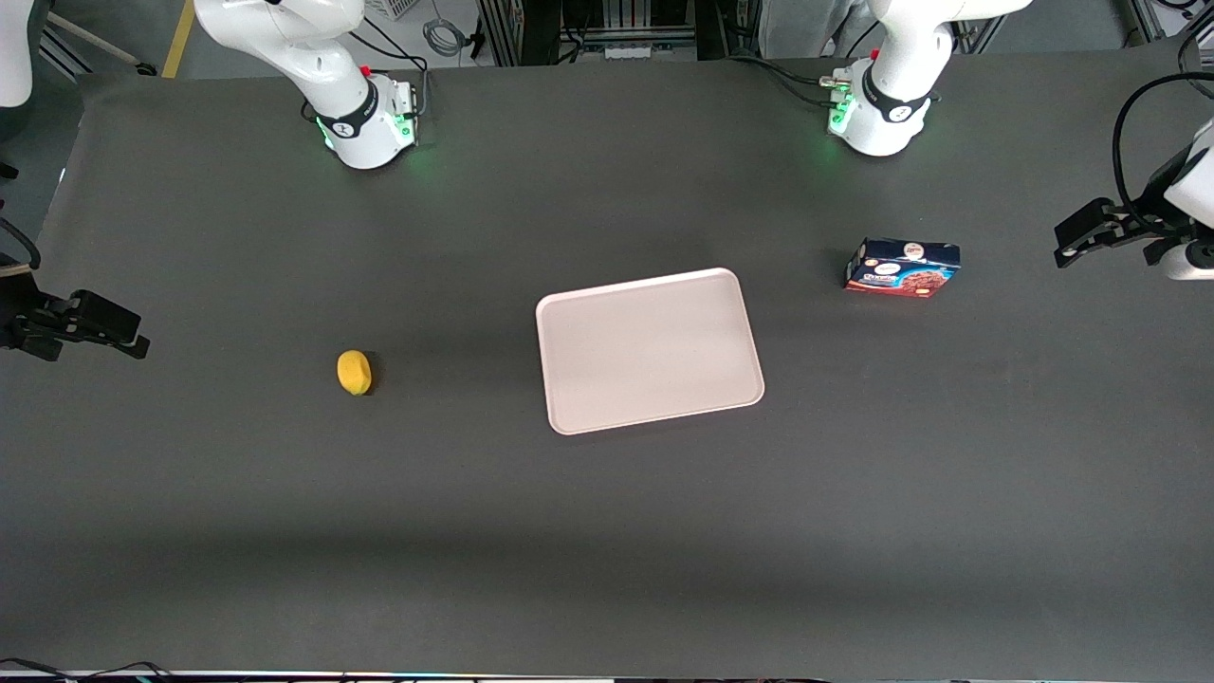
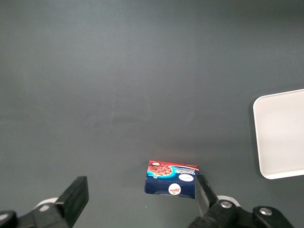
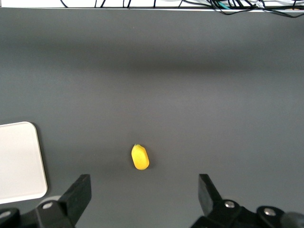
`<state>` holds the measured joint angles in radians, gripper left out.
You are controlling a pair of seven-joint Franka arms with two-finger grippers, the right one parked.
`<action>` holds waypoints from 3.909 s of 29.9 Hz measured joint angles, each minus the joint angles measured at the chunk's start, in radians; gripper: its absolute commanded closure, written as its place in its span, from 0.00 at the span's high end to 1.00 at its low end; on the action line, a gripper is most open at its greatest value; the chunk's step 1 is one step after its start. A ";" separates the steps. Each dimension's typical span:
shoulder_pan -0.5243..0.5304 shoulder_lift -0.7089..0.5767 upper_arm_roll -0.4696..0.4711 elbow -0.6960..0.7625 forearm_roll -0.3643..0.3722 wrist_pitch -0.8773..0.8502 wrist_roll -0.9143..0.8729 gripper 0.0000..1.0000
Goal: Place cookie box on tray
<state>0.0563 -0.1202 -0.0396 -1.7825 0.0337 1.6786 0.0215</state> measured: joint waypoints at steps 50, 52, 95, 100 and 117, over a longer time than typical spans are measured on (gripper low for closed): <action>-0.012 0.001 -0.017 -0.005 0.000 -0.052 0.788 1.00; -0.014 0.001 -0.022 -0.013 0.000 -0.050 0.887 1.00; -0.027 -0.316 -0.111 -0.905 0.001 0.660 1.354 1.00; -0.030 -0.316 -0.111 -0.980 -0.001 0.756 1.356 1.00; -0.030 -0.282 -0.111 -1.084 -0.017 0.880 1.356 1.00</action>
<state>0.0267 -0.4026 -0.1503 -2.8661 0.0164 2.5587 1.3779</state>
